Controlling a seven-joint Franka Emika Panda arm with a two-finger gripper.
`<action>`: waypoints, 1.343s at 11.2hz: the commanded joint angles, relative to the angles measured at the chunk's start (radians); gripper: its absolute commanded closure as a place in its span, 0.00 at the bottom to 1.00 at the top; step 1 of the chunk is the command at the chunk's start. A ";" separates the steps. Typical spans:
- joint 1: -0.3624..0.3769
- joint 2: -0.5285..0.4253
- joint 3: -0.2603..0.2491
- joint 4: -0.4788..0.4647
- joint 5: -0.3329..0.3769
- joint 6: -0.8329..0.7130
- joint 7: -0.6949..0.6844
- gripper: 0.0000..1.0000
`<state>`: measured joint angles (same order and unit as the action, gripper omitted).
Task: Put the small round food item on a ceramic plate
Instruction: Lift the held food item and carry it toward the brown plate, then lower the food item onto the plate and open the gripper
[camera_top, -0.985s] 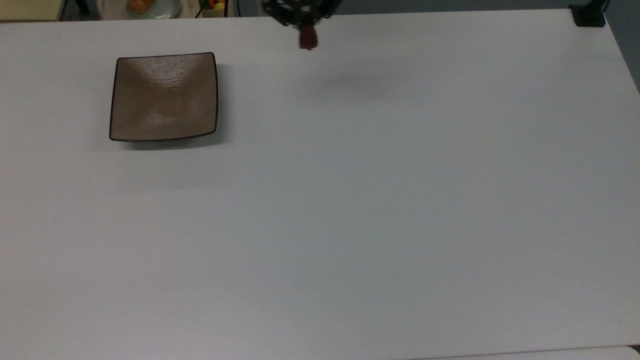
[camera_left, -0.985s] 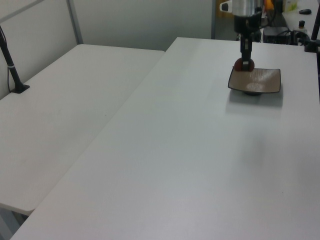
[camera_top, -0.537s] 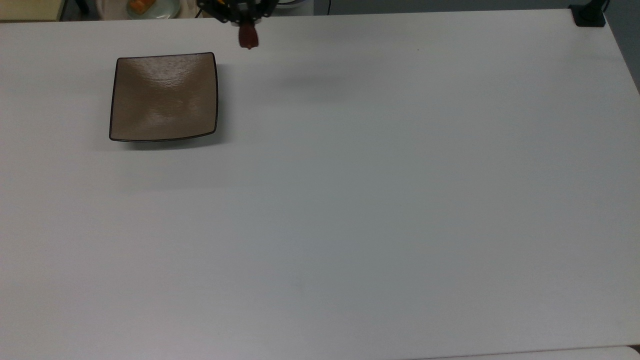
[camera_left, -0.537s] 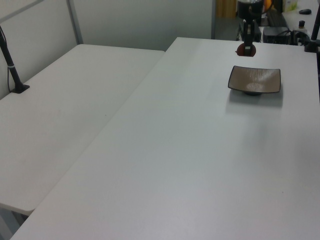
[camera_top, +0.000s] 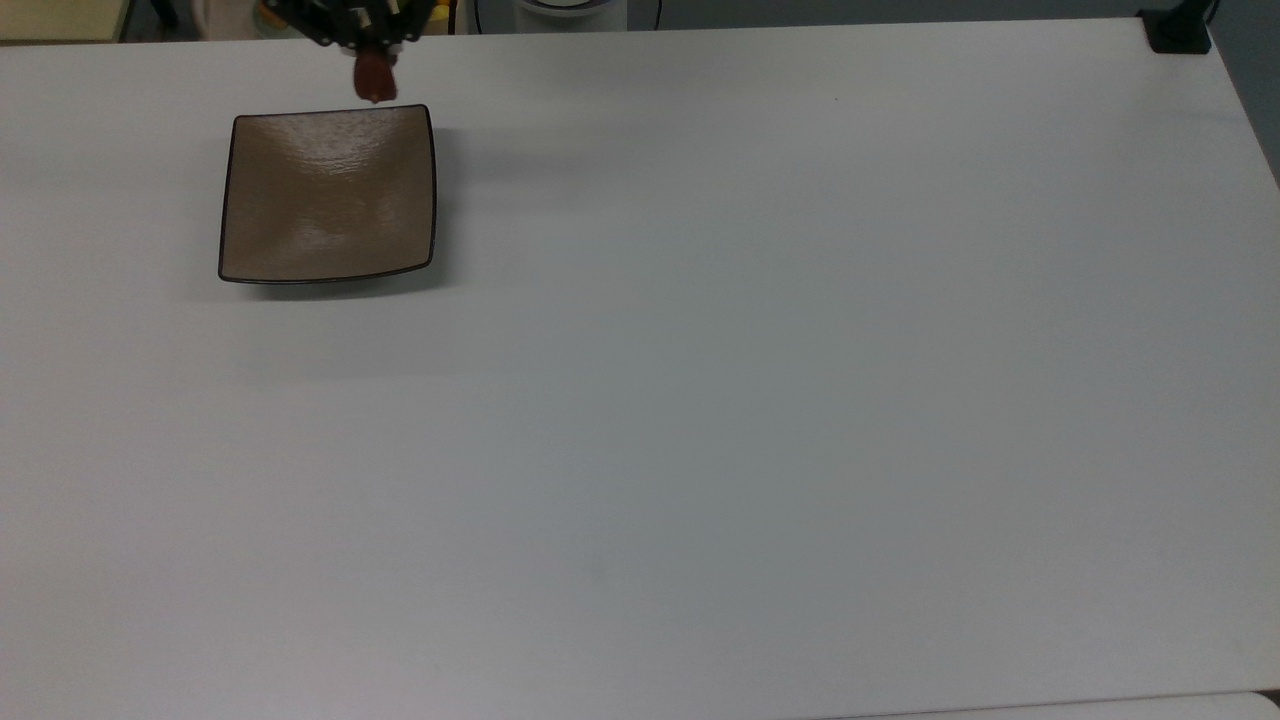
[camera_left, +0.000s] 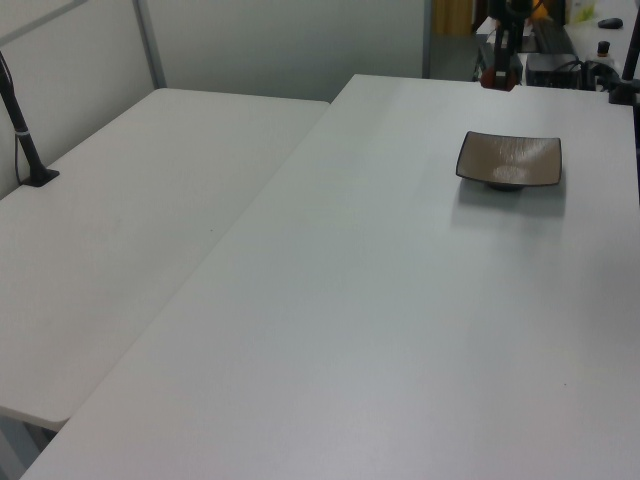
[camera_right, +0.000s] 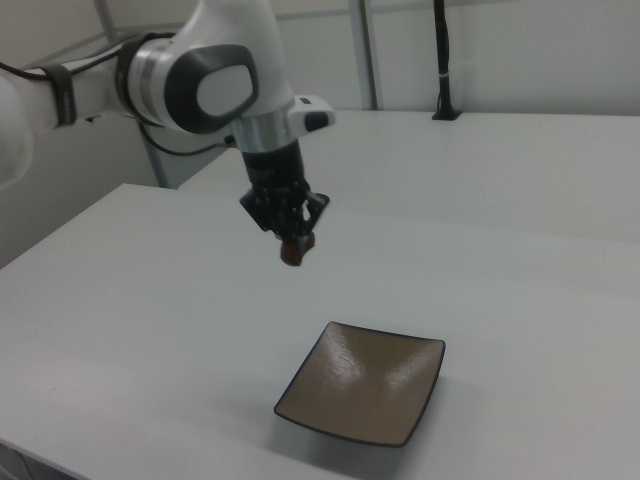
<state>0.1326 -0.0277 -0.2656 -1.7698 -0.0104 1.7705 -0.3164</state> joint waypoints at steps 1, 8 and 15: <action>-0.065 0.035 -0.007 -0.028 -0.002 0.053 -0.108 0.93; -0.116 0.135 -0.006 -0.163 0.000 0.230 -0.197 0.93; -0.131 0.233 -0.006 -0.246 0.000 0.379 -0.236 0.91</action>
<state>0.0040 0.1916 -0.2720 -1.9988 -0.0103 2.1210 -0.5284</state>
